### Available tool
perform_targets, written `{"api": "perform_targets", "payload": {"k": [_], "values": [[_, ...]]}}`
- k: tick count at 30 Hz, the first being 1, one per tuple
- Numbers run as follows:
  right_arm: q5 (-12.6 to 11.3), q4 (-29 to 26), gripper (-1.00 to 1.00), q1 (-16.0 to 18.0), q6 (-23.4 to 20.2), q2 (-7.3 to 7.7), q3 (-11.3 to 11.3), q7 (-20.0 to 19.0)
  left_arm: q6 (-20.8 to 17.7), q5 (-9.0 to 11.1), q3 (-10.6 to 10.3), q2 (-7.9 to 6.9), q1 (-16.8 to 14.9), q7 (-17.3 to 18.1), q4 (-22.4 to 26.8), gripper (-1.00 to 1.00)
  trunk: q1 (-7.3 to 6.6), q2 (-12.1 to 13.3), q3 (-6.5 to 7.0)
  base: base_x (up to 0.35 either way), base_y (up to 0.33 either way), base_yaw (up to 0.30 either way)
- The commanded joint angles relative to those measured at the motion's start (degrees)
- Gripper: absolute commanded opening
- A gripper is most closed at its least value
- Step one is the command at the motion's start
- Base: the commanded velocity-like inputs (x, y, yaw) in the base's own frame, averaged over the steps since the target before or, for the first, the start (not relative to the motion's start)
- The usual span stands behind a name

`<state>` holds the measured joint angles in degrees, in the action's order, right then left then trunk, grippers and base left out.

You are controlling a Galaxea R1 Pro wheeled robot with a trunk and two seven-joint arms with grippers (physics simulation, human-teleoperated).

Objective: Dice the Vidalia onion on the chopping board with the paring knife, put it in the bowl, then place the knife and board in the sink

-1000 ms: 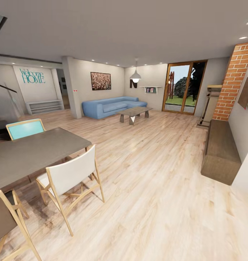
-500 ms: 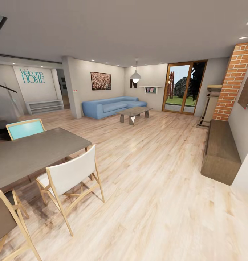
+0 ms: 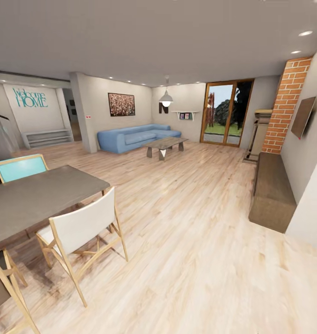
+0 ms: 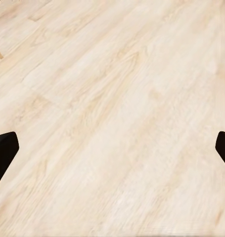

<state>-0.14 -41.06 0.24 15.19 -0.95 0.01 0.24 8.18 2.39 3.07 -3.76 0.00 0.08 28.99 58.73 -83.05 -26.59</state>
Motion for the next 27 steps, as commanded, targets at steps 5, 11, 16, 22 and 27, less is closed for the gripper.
{"api": "perform_targets", "payload": {"k": [5,11,16,22,27], "values": [[0.0,0.0,1.00,0.0,0.1,-0.01,0.0,0.0,0.1,0.2,0.0,0.03,0.0,0.0,0.0,1.00,0.00,0.0,0.15,0.000,0.000,-0.217],[0.0,0.0,1.00,0.0,0.1,-0.01,0.0,0.0,0.2,0.2,-0.1,0.03,0.0,0.0,0.0,1.00,0.00,0.0,0.40,0.000,0.000,-0.218],[0.0,0.0,1.00,0.0,0.1,-0.01,0.0,0.0,0.2,0.2,-0.1,0.06,0.0,0.0,0.0,1.00,0.00,0.0,0.61,0.000,0.000,-0.218],[0.0,0.0,1.00,0.0,0.2,-0.01,0.0,0.0,0.2,0.2,-0.1,0.07,0.0,0.0,-0.1,1.00,0.00,0.0,0.85,0.000,0.000,-0.218],[0.0,0.0,1.00,0.0,0.1,-0.01,0.0,0.0,0.2,0.2,-0.1,0.07,0.0,0.0,-0.1,1.00,0.00,0.0,1.06,0.000,0.000,-0.218]]}}
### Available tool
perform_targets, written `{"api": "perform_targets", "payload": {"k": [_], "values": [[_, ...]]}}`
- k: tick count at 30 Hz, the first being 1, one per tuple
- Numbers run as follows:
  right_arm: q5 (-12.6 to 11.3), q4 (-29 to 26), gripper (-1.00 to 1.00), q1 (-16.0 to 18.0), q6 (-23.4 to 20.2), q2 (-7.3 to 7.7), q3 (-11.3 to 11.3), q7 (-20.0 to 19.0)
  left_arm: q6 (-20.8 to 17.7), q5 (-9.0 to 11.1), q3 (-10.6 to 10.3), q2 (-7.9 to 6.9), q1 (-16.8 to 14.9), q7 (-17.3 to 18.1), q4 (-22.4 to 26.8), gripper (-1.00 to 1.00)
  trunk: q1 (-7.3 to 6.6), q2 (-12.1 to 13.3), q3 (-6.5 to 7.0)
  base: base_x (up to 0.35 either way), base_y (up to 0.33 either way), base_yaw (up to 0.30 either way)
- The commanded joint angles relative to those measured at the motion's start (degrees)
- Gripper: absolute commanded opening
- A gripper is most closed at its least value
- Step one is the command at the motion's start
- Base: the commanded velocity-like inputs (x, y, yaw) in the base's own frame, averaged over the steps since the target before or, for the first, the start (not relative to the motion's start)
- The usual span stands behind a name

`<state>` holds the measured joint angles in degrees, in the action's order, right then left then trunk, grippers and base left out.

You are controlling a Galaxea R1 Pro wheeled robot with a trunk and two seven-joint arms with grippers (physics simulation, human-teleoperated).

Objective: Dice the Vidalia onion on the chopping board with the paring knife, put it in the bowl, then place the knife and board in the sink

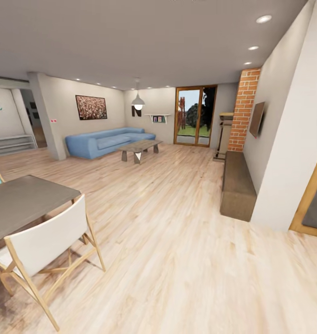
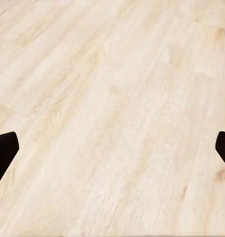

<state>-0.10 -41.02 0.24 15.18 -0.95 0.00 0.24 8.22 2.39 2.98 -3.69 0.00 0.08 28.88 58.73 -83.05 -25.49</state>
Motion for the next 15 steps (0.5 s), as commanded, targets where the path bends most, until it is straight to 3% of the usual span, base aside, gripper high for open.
{"api": "perform_targets", "payload": {"k": [1,15], "values": [[0.0,0.0,1.00,0.0,0.1,-0.01,0.0,0.0,0.1,0.2,0.0,0.00,0.0,0.0,0.0,1.00,0.00,0.0,-0.01,0.000,0.000,-0.219],[0.0,0.1,1.00,0.0,0.2,-0.01,0.0,0.0,0.1,0.2,0.0,0.00,0.0,0.0,-0.1,1.00,0.00,0.0,0.56,0.000,0.000,-0.219]]}}
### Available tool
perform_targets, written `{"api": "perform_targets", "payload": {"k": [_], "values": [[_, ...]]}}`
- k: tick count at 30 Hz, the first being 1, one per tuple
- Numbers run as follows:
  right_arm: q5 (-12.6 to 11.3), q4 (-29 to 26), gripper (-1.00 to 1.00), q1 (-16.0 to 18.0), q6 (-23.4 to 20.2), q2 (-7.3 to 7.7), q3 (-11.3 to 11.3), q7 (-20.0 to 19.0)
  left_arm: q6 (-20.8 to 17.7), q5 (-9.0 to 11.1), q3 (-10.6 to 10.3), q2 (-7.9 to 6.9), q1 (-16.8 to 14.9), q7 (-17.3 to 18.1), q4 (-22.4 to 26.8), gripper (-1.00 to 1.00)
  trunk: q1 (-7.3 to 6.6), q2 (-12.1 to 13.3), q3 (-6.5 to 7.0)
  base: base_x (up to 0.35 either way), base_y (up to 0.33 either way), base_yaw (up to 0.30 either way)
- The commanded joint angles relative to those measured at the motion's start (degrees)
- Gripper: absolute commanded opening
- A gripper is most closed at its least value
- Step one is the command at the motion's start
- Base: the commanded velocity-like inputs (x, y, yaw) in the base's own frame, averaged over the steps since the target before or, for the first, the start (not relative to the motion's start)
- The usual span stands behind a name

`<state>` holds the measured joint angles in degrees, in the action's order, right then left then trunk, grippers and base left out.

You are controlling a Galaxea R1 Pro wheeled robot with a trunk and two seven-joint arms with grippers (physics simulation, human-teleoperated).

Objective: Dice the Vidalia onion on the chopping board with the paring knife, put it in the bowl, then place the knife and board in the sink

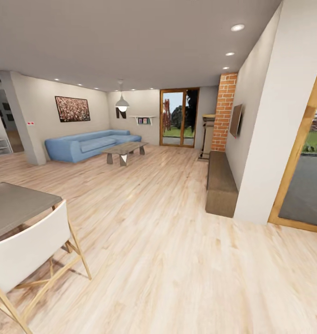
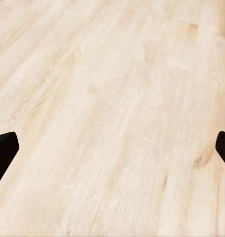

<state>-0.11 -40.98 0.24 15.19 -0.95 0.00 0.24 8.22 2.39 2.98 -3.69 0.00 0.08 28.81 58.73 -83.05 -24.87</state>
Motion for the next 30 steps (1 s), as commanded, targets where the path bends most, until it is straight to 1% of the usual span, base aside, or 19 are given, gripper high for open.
{"api": "perform_targets", "payload": {"k": [1,30], "values": [[0.0,0.0,1.00,0.0,0.1,-0.01,0.0,0.0,0.1,0.2,0.0,0.00,0.0,0.0,0.0,1.00,0.00,0.0,-0.01,0.000,0.000,-0.221],[0.0,0.1,1.00,0.0,0.1,-0.01,0.0,0.0,0.1,0.2,0.0,0.00,0.0,0.0,-0.2,1.00,0.00,0.0,0.77,0.000,0.000,-0.226]]}}
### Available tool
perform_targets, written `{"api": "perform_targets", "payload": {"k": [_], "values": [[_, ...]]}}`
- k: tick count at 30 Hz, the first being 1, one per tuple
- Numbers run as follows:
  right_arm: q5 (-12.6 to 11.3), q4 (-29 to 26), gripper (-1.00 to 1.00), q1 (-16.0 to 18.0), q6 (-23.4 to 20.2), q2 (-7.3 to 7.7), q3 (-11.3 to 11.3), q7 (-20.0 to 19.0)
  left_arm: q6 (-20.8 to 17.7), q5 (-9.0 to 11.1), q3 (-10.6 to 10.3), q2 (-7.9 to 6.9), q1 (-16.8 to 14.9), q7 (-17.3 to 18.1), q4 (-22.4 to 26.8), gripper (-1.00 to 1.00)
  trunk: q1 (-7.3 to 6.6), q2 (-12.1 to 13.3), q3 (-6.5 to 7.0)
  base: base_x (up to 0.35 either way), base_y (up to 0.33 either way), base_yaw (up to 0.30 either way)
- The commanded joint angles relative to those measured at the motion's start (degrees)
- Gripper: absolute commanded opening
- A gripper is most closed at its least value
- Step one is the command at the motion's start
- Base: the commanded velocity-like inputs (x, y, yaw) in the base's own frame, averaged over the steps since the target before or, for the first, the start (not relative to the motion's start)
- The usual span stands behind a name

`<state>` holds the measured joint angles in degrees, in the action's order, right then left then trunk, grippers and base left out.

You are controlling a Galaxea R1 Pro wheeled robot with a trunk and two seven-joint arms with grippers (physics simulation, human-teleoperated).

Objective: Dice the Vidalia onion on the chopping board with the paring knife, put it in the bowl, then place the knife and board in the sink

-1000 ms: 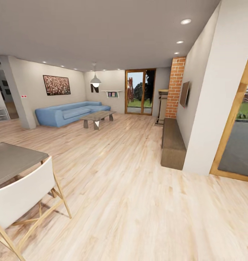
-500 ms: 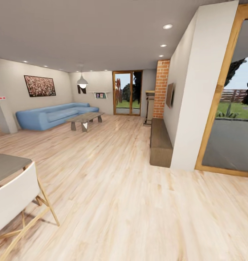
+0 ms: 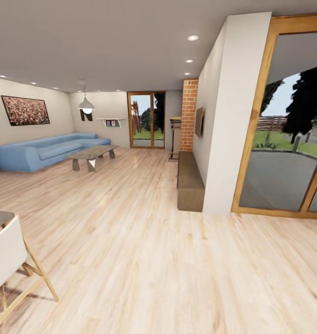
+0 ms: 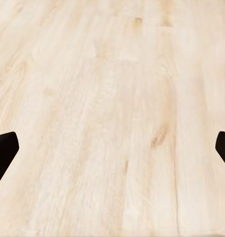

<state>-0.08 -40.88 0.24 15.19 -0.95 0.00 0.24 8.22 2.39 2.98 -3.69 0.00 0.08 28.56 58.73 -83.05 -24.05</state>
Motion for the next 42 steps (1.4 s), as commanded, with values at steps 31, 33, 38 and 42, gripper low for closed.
{"api": "perform_targets", "payload": {"k": [31,33,38,42], "values": [[-0.1,0.0,1.00,0.0,0.2,-0.10,0.1,0.0,0.1,0.2,0.0,0.00,0.0,0.0,0.0,1.00,0.00,0.0,-0.84,0.000,0.000,-0.138],[-0.1,0.0,1.00,0.0,0.2,-0.10,0.1,0.0,0.1,0.2,0.0,0.00,0.0,0.0,0.0,1.00,0.00,0.0,-0.84,0.000,0.000,-0.209],[-0.1,0.0,1.00,0.0,0.2,-0.10,0.1,0.0,0.1,0.2,0.0,0.00,0.0,0.0,0.0,1.00,0.00,0.0,-0.84,0.000,0.000,-0.234],[-0.1,0.0,1.00,0.0,0.2,-0.10,0.0,0.0,0.1,0.2,0.0,0.00,0.0,0.0,0.0,1.00,0.00,0.0,-0.84,0.000,0.000,-0.244]]}}
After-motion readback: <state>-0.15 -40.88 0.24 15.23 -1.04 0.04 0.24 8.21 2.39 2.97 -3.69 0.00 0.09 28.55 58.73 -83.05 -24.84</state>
